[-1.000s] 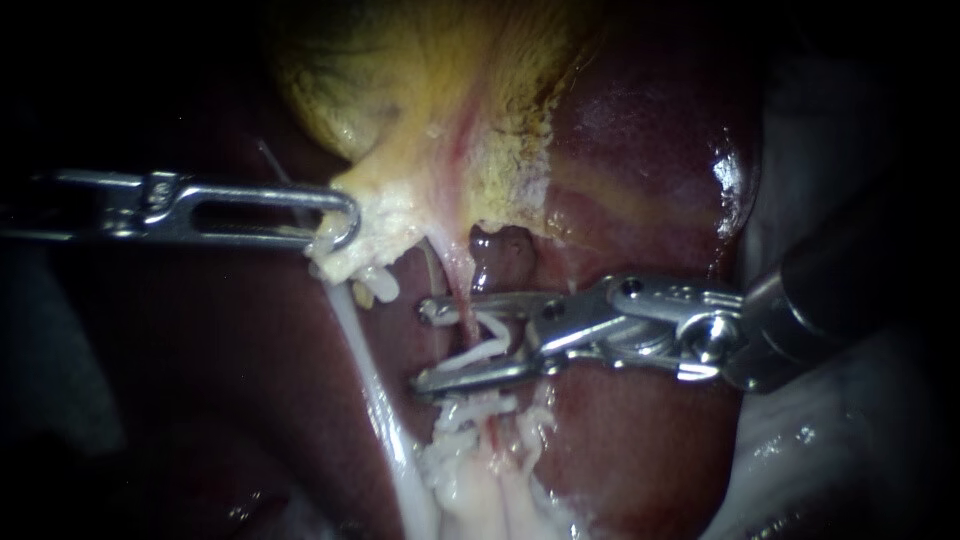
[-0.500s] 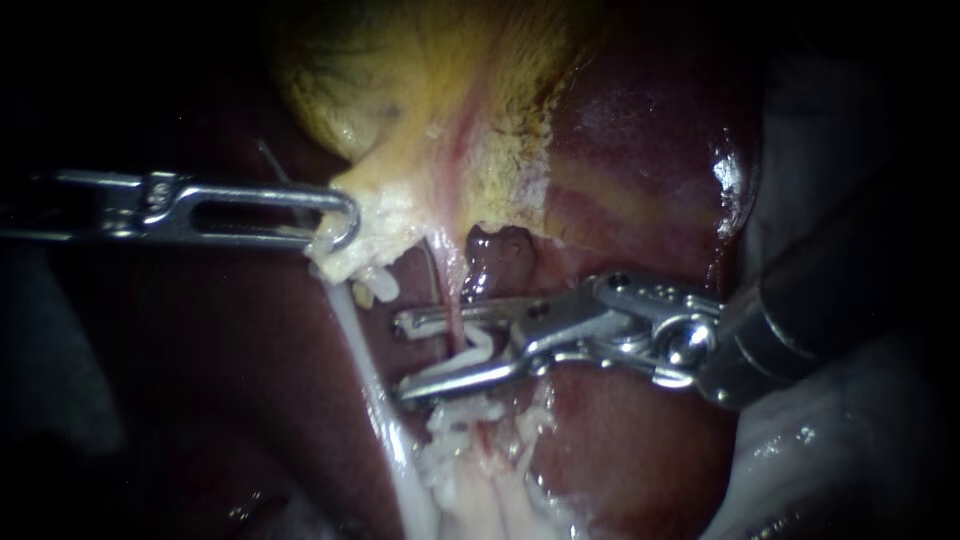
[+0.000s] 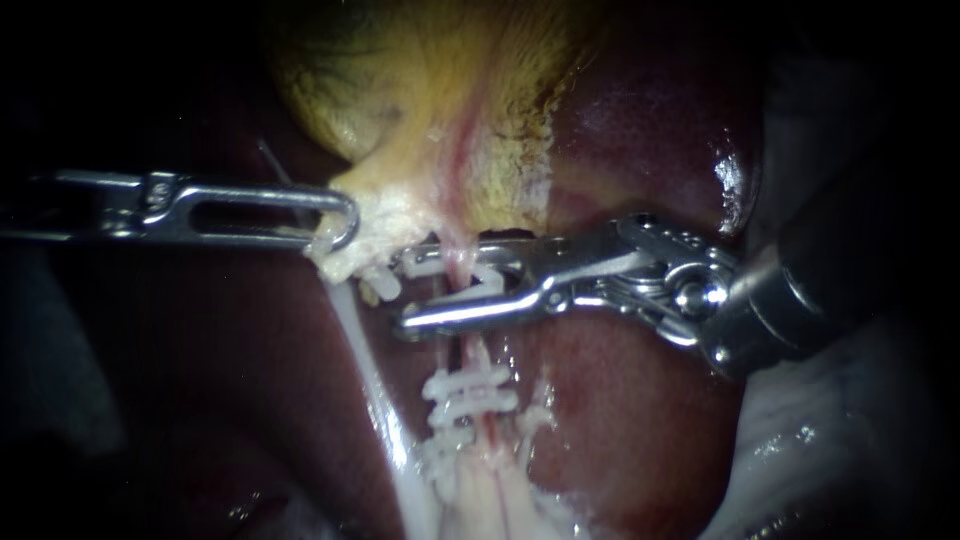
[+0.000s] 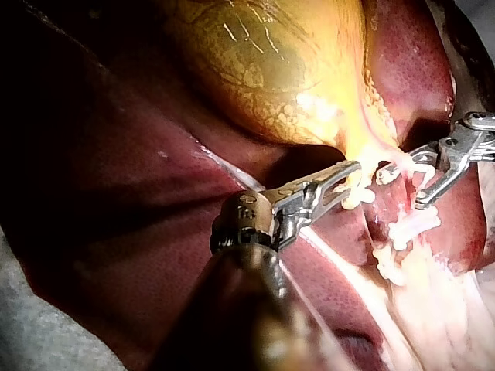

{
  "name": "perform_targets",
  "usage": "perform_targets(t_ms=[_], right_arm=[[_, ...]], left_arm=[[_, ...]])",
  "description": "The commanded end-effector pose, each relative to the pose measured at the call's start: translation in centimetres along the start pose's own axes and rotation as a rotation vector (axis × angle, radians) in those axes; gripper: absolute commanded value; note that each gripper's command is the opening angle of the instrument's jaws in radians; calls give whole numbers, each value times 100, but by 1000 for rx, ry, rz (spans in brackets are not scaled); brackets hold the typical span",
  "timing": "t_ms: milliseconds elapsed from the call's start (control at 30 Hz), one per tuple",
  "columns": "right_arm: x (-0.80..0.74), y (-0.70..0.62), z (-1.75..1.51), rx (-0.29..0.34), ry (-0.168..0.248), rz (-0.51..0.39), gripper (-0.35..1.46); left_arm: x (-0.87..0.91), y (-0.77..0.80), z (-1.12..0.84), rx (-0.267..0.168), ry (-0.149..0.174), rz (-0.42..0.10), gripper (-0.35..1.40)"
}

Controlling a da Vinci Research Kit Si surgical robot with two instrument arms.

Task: Clipping third clip right tube

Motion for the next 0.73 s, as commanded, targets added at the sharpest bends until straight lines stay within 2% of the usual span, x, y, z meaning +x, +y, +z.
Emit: perform_targets(t_ms=[33,100,133,233,733], right_arm=[[-1,-1,-3,-12,4,23,15],[-2,-4,-10,-58,15,81,-26],[-3,-5,-12,-72,5,92,-35],[-7,-6,-15,-94,-25,92,-35],[-9,-6,-15,-88,-28,91,-35]], left_arm=[[0,0,0,-1,0,0,-35],[0,0,0,-1,0,0,-35],[0,0,0,-1,0,0,-35],[0,0,0,-1,0,0,-35],[0,0,0,-1,0,0,-35]])
